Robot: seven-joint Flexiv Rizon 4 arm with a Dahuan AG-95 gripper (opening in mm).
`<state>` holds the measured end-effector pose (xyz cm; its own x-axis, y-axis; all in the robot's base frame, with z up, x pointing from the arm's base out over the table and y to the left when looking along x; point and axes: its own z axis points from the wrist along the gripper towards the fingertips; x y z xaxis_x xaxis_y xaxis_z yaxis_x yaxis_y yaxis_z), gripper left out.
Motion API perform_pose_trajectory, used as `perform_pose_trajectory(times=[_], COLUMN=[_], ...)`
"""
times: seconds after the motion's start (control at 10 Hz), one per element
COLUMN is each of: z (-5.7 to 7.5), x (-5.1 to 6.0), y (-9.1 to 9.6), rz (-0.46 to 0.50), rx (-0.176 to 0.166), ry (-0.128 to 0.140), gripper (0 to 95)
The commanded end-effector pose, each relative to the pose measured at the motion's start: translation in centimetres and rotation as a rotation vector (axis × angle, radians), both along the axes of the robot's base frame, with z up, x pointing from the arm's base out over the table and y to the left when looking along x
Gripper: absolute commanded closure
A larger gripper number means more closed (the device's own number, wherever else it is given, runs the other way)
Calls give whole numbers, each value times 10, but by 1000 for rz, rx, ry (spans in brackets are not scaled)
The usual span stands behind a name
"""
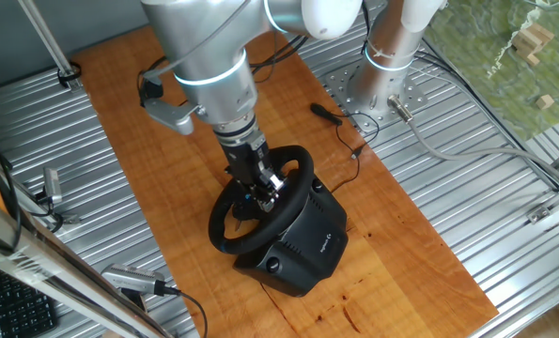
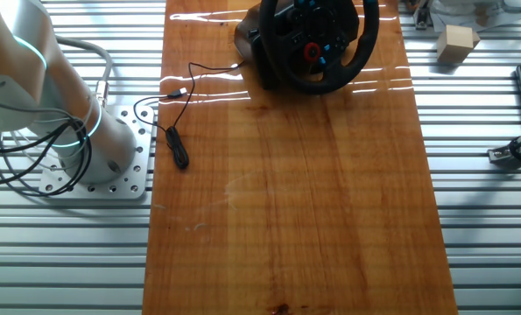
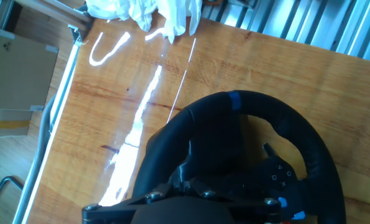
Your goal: Rotate the steering wheel 90 degrees counterclockwise
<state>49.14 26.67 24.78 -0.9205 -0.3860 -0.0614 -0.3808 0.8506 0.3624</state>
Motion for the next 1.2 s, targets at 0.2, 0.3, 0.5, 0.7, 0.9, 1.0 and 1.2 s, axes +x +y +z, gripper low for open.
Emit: perform_pose_trajectory(times=[0.2, 0.3, 0.5, 0.7, 0.9, 1.0, 1.2], z=[-4, -5, -7, -9, -9, -10, -10], x=[-1, -1, -3, -6, -8, -8, -8], y=[0, 0, 1, 1, 1, 1, 1], rz=[1, 1, 3, 14, 28, 33, 55], rx=[0, 2, 2, 11, 26, 33, 53], ry=[-2, -3, -4, -10, -14, -16, -20], gripper=[950, 950, 950, 950, 950, 950, 950])
